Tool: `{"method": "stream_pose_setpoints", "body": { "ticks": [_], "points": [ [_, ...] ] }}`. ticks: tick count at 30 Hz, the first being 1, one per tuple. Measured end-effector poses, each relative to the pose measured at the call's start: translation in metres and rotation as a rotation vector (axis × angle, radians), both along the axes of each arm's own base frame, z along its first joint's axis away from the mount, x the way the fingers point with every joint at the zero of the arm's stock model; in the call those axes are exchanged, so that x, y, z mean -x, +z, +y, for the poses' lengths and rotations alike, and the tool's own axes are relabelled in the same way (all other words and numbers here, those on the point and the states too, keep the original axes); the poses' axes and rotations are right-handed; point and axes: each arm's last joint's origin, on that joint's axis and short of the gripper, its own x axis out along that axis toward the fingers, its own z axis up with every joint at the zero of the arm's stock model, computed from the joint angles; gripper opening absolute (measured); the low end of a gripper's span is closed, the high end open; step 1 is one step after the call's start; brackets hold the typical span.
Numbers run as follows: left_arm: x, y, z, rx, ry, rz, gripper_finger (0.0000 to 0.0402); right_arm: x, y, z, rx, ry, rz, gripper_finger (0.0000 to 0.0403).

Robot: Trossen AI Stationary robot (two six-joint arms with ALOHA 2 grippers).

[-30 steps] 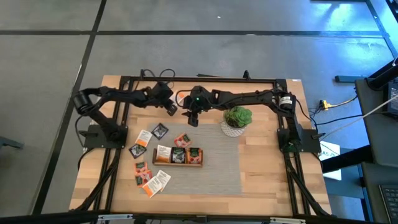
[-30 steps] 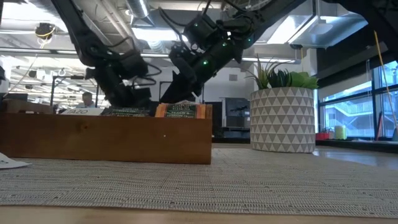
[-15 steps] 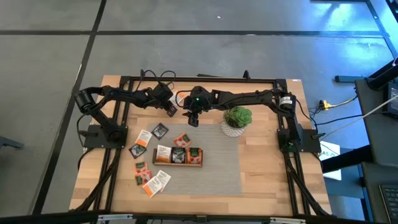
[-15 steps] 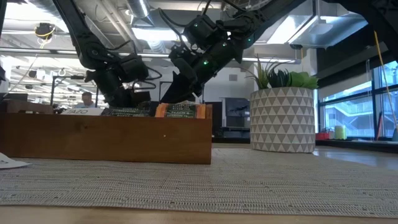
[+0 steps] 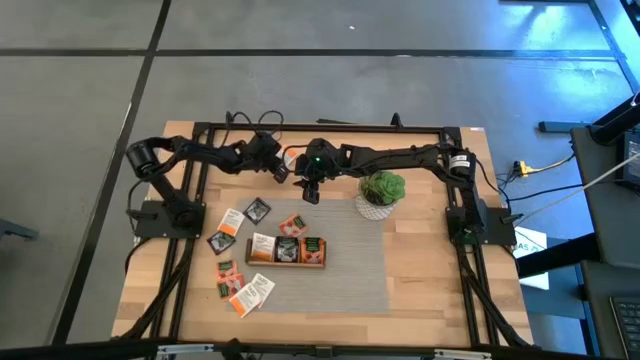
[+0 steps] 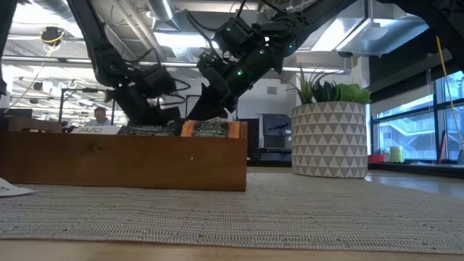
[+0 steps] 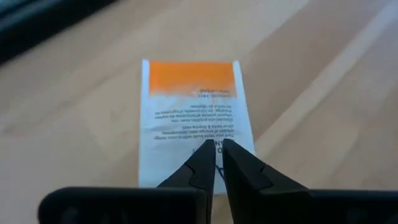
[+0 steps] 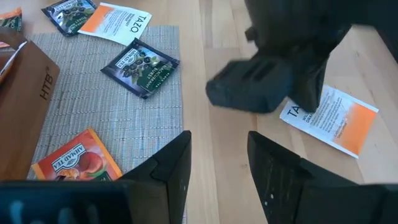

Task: Pick & Place Tea
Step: Put the white tea bag into the left section of the wooden organizer

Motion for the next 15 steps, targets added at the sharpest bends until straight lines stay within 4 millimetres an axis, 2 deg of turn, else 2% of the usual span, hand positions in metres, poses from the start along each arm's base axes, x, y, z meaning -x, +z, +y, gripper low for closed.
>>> {"method": "stream_pose_setpoints", "body": {
  "ticks": [5,8,15],
  "points": [
    [-0.004,-0.016,0.003,0.031,0.001,0.005,0.0026,0.0,0.0,0.0,0.0,0.0,0.0,0.0158],
    [-0.004,-0.019,0.001,0.089,-0.029,-0.005,0.0025,0.0,0.0,0.0,-0.001,0.0,0.001,0.0158],
    [-0.014,-0.02,-0.018,0.211,-0.214,-0.051,0.0028,0.002,-0.002,0.0,-0.006,-0.001,0.026,0.0158]
  ]
}}
